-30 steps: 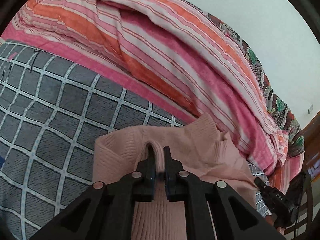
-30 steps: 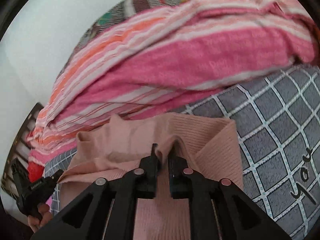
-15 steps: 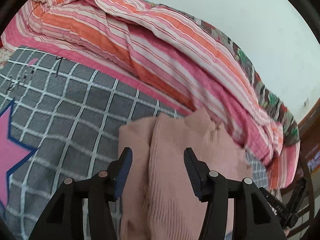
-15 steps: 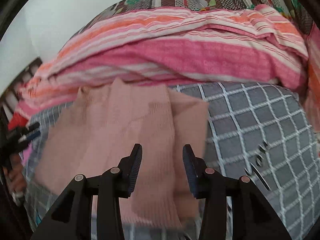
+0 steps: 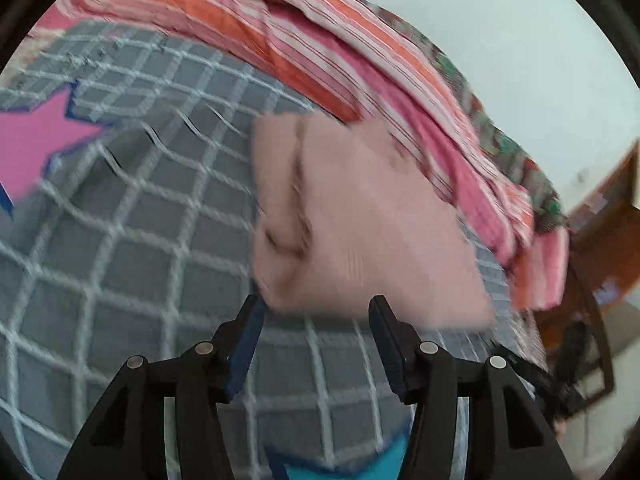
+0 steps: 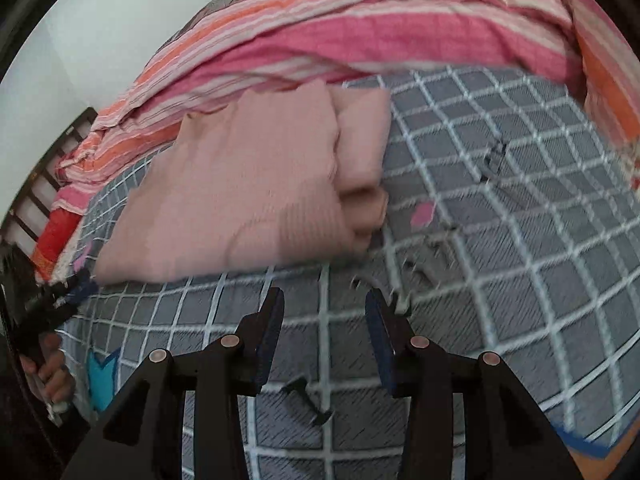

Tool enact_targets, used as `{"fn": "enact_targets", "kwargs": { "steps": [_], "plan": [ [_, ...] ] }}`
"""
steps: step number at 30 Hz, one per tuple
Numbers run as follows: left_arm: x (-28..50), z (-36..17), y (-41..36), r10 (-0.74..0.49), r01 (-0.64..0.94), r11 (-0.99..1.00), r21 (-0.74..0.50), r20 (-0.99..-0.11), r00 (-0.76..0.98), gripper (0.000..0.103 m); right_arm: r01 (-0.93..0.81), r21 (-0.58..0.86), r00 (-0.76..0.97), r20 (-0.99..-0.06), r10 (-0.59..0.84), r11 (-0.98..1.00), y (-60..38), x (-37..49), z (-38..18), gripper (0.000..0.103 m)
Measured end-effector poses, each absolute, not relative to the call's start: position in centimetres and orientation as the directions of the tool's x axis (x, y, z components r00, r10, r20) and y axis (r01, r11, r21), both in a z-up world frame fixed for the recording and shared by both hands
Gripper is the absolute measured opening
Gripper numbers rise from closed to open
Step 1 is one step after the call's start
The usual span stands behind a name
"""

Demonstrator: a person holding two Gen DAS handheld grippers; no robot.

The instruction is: Fold small clothes

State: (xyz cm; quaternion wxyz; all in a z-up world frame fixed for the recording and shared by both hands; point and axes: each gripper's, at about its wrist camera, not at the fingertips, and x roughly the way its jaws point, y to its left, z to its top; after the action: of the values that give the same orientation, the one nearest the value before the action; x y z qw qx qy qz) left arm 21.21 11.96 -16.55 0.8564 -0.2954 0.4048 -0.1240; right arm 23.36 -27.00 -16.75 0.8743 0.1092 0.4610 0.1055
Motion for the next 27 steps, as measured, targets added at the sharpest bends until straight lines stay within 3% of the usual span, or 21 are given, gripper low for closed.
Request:
{"fn": "enact_targets", "kwargs": {
  "steps": [2, 7, 12, 19, 23, 26, 27],
  "plan": [
    [20.9, -17.2, 11.2, -0.514, 0.013, 0.764, -0.645, -0.596, 0.617, 0.053, -0.070, 0.335, 0.551, -0.772, 0.317, 0.940, -26.9, 23.2, -17.3, 0.047],
    [22.1, -18.6, 10.6, -0.518, -0.044, 0.710, -0.702, -0.564, 0.643, 0.055, -0.055, 0.387, 0.569, -0.745, 0.348, 0.920, -25.8, 24.5, -18.0, 0.059],
    [24.1, -19.2, 10.5, -0.517, -0.077, 0.653, -0.754, -0.518, 0.682, 0.056, -0.003, 0.424, 0.575, -0.740, 0.349, 0.906, -25.8, 26.9, -18.5, 0.060],
    [27.5, -19.3, 10.3, -0.473, -0.133, 0.648, -0.750, -0.533, 0.701, 0.051, 0.074, 0.514, 0.581, -0.719, 0.382, 0.855, -27.0, 30.7, -18.8, 0.060],
    [28.8, -19.5, 10.1, -0.432, -0.171, 0.677, -0.716, -0.574, 0.696, 0.043, 0.105, 0.516, 0.586, -0.723, 0.366, 0.850, -27.1, 32.5, -19.1, 0.053],
    [29.2, -19.4, 10.1, -0.427, -0.172, 0.687, -0.706, -0.584, 0.690, 0.036, 0.089, 0.495, 0.585, -0.728, 0.357, 0.865, -26.7, 33.1, -19.2, 0.027],
    [29.3, -19.4, 10.2, -0.424, -0.183, 0.685, -0.705, -0.590, 0.687, 0.023, 0.069, 0.520, 0.576, -0.717, 0.391, 0.852, -26.7, 33.4, -19.3, 0.021]
  ]
}}
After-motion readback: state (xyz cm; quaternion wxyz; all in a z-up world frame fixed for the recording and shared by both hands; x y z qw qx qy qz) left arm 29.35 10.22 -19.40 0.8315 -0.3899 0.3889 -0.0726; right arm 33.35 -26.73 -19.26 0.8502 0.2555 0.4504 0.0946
